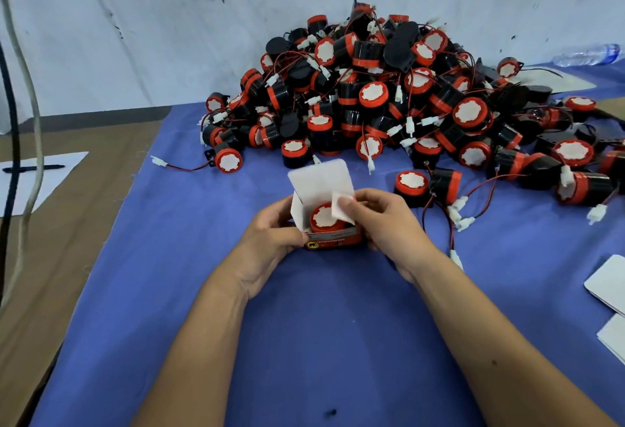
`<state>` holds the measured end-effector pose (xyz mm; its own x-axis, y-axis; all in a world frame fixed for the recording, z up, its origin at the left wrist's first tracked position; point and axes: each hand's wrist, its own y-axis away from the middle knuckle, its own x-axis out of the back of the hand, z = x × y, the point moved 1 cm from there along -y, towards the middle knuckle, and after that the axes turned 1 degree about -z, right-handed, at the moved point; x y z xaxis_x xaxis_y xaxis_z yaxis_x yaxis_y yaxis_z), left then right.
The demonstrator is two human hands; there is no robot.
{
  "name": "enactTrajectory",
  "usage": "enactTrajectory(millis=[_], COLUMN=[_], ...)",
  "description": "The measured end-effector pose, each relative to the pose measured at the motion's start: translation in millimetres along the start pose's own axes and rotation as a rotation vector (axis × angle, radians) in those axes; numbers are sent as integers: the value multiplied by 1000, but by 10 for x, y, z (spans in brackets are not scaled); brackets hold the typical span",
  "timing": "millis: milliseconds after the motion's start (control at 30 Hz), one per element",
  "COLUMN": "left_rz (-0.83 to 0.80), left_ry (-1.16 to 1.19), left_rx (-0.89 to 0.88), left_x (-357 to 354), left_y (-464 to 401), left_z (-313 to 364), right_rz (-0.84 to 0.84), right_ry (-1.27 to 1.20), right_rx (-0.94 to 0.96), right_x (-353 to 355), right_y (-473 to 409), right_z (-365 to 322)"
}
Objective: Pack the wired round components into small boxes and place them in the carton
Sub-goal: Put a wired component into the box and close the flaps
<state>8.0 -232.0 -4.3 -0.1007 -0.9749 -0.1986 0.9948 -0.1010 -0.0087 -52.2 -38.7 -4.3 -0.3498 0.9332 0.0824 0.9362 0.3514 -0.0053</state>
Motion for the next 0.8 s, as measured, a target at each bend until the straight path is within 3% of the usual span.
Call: enactTrajectory(millis=[133, 267, 367, 567, 667, 800], left_rz=[-33, 213, 347, 509, 494, 194], left_ry=[49, -9, -222, -342, -259, 63], left_rx=[6, 71, 8, -196, -137, 59], left_x=[-24, -69, -194, -258, -215, 44], left_y=[-21, -51, -68, -78, -55, 2], left_z=[13, -13, -61, -110, -119, -34], right_rz=[79, 35, -11, -282, -324, -227], right_ry=[141, 112, 121, 97, 131, 224], right_rx=[17, 111, 211, 227, 240, 280], right_x=[-32, 3, -17, 89, 101, 66], right_y=[-28, -25, 15, 92, 111, 80], right_z=[24, 8, 8, -11, -4, 29])
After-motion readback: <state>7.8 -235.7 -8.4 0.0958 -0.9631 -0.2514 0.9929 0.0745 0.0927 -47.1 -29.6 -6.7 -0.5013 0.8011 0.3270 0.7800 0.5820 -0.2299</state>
